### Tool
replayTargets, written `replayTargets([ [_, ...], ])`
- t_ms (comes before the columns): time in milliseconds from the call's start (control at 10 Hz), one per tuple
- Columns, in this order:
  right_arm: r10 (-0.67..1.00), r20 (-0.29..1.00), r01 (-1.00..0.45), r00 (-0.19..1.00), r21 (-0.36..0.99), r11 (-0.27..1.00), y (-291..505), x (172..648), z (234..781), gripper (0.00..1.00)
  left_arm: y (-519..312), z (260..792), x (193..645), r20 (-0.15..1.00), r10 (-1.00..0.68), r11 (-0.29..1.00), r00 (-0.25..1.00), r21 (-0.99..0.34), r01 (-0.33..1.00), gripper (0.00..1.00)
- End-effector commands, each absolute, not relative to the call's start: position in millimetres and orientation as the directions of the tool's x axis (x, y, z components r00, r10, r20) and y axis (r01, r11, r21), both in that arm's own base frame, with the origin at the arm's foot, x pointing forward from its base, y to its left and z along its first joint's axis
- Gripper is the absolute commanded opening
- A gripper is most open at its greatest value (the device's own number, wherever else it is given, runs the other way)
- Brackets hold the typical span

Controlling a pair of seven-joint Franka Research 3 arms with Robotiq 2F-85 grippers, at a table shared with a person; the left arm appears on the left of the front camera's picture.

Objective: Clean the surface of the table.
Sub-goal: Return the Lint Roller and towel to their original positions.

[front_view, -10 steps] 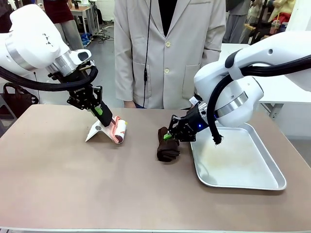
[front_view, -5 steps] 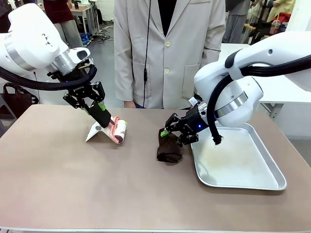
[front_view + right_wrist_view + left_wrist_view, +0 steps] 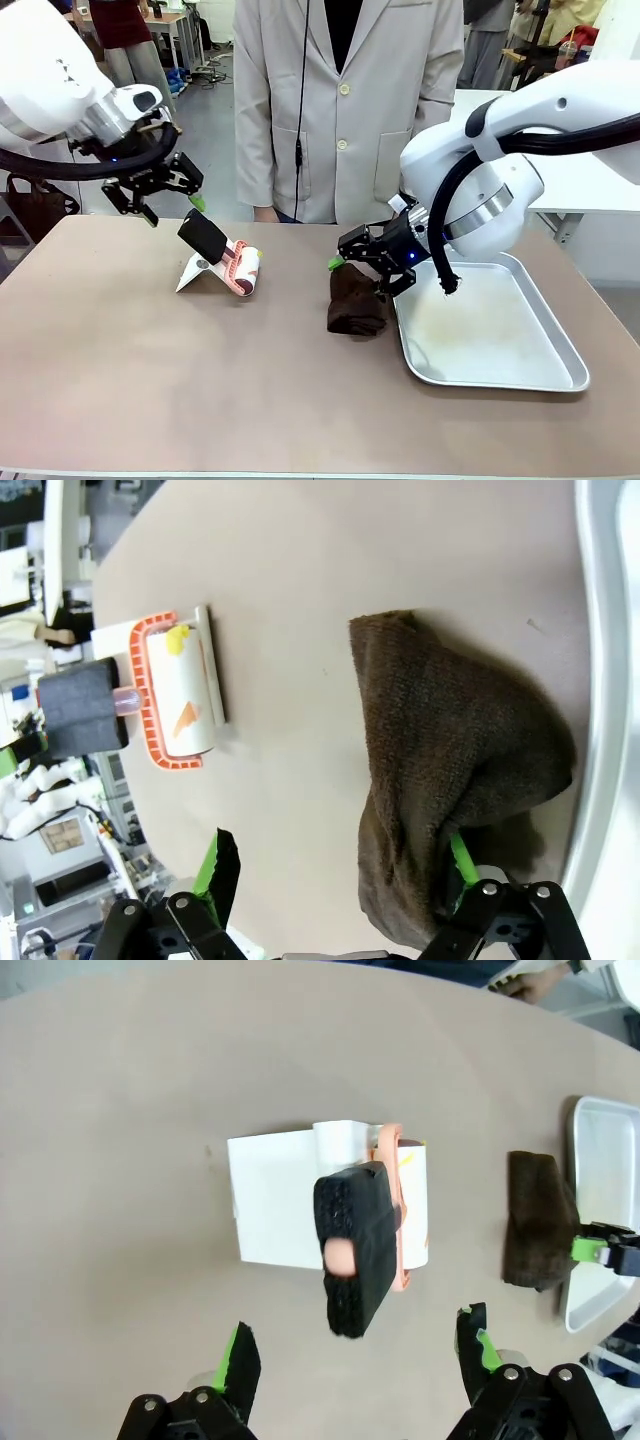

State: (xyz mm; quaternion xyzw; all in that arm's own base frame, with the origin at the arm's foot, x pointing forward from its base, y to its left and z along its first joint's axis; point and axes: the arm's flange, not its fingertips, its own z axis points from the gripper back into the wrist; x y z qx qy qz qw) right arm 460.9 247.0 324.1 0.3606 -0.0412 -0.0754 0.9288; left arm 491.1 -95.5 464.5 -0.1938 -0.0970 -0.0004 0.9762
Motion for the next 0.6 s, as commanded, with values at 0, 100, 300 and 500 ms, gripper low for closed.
replayTargets([
  [0, -0.151, 0.019, 0.108, 0.988, 0.617, 0.78, 237.3, 452.8, 358.3, 1.0, -80.3, 486.3, 453.0, 0.247, 0.038, 0.924, 0.968, -0.377, 0.06, 1.0],
  [100, -0.132, 0.029, 0.092, 0.991, 0.566, 0.819, 235.5, 448.7, 372.1, 1.0, -70.8, 498.6, 433.3, 0.258, 0.031, 0.918, 0.966, -0.389, 0.075, 1.0],
  [300, -0.102, 0.074, 0.05, 0.992, 0.508, 0.86, 237.8, 440.0, 400.3, 1.0, -54.0, 515.5, 391.7, 0.296, 0.008, 0.886, 0.955, -0.445, 0.131, 1.0],
  [500, -0.061, 0.083, 0.003, 0.995, 0.562, 0.827, 232.3, 419.0, 416.9, 1.0, -33.1, 522.5, 343.3, 0.341, -0.047, 0.805, 0.939, -0.543, 0.237, 1.0],
])
